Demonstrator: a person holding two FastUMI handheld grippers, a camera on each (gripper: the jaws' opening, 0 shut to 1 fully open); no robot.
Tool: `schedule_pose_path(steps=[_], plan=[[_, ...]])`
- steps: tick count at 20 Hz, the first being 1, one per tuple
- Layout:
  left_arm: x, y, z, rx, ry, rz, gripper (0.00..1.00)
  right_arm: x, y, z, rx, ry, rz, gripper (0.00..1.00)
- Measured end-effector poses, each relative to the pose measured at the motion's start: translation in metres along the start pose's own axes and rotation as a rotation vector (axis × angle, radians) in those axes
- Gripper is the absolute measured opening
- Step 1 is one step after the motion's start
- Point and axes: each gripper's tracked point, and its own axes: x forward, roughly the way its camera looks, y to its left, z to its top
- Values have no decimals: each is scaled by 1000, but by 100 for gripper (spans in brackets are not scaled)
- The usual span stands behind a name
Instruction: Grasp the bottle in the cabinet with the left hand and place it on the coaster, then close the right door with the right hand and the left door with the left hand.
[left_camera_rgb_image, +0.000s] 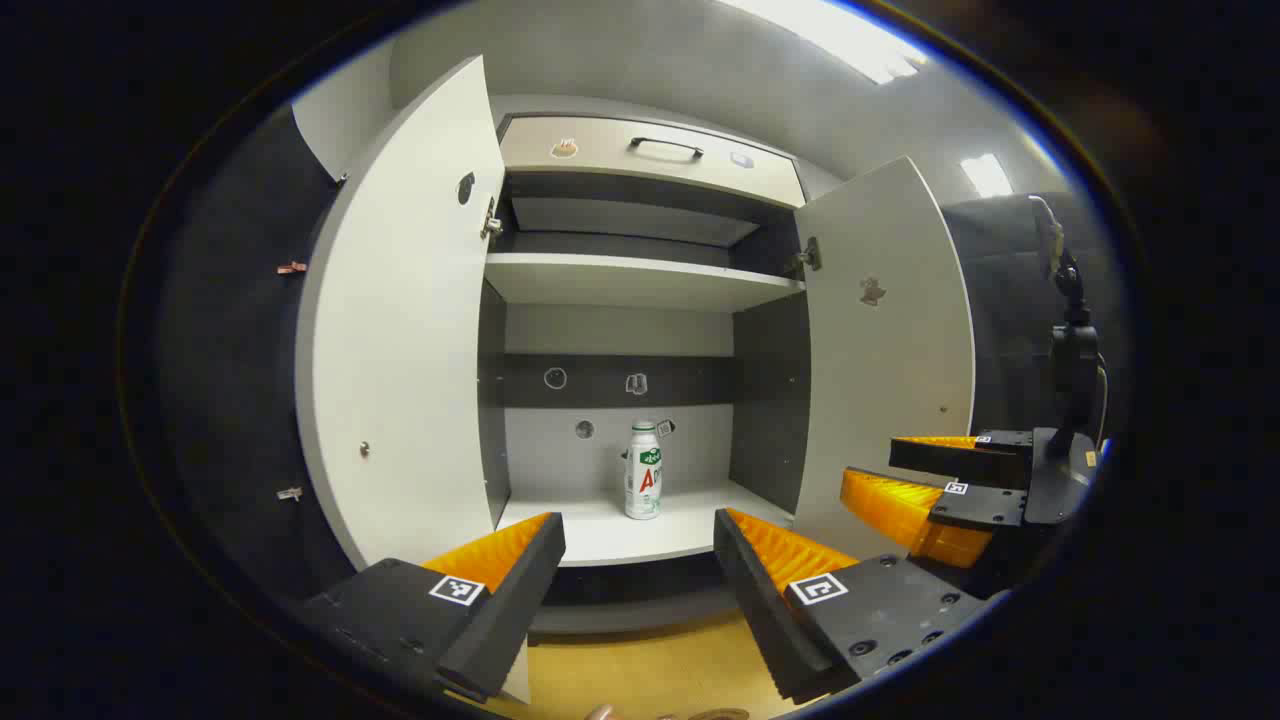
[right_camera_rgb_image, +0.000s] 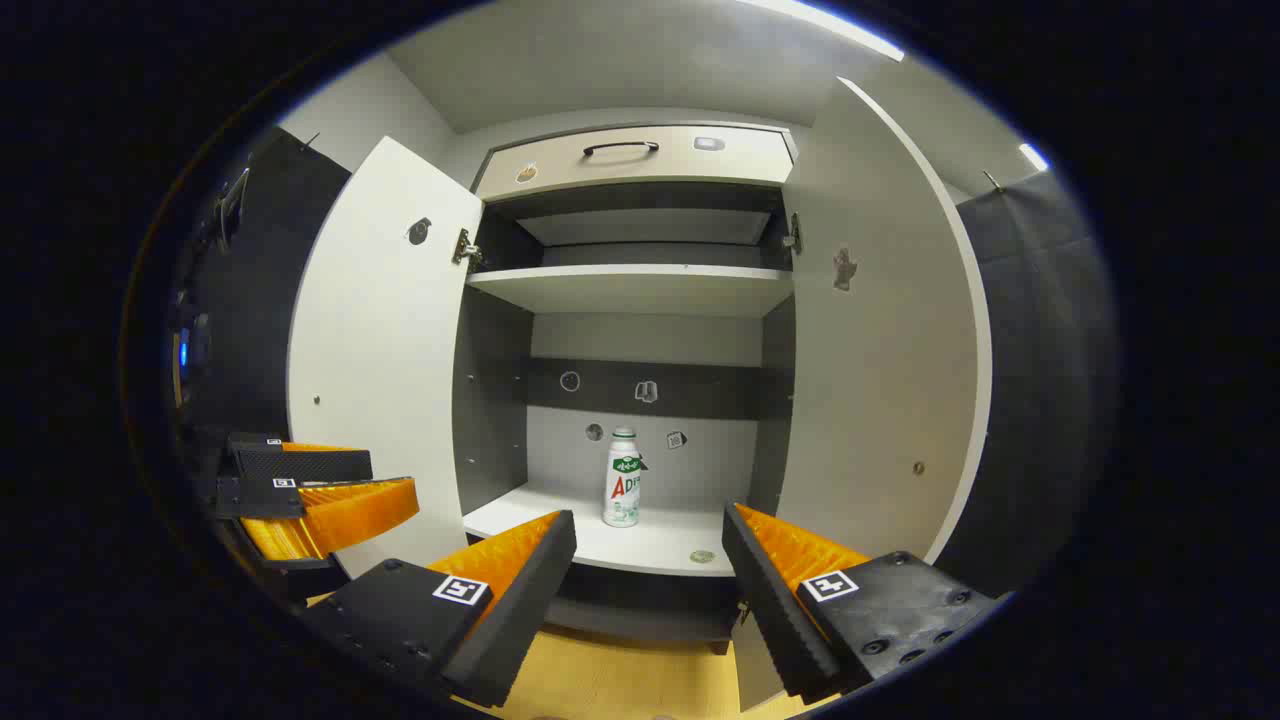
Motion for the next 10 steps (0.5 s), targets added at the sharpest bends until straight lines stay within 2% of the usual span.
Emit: schedule_pose_path(steps=[1,4,5,8,10], plan=[[5,0,-2,-8,4,-20,95,-1,-2,-2,0,0,-29,98],[16,-5,-10,-17,28,-80,95,1,0,-12,-4,37,-45,98],[20,-4,-9,-3,23,-79,95,6,-2,-10,-6,31,-53,98],[25,-1,-12,39,24,-51,95,14,6,-15,-4,44,-13,98],[26,0,-12,29,23,-42,95,18,6,-17,-22,44,-2,98]])
